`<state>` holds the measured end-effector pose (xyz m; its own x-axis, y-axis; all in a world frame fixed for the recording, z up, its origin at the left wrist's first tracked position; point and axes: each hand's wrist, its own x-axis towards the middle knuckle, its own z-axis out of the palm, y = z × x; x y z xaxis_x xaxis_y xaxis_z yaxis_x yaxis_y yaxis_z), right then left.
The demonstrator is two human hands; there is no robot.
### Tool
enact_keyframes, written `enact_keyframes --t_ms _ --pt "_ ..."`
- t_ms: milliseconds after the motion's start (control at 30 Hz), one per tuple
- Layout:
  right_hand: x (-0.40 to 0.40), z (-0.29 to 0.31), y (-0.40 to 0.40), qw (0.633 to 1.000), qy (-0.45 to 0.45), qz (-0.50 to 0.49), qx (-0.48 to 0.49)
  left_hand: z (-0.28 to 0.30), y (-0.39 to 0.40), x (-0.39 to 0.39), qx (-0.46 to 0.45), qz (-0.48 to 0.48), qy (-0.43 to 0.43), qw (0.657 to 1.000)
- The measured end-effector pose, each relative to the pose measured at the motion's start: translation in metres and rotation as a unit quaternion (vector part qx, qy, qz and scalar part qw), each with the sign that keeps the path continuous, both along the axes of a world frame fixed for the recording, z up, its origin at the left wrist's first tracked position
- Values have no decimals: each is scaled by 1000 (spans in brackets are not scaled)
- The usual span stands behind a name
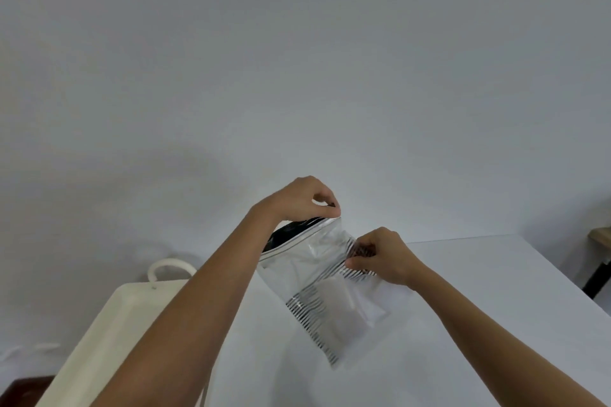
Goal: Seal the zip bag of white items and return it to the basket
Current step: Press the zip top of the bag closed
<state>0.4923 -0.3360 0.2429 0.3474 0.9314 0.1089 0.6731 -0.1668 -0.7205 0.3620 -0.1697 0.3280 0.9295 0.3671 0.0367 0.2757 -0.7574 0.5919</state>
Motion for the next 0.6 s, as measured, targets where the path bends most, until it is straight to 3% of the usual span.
enact_keyframes --t_ms 100,300,433,600 --pt "3 0 -5 1000 0 12 2 5 5 0 -6 -19 -1 1000" --pt "11 -11 -12 996 85 -28 15 35 21 -4 20 20 -123 992" --pt "12 -6 -6 998 64 -22 7 37 8 6 8 -7 -122 992" --pt "-1 16 10 963 213 -44 159 29 -13 18 -27 -45 -127 990"
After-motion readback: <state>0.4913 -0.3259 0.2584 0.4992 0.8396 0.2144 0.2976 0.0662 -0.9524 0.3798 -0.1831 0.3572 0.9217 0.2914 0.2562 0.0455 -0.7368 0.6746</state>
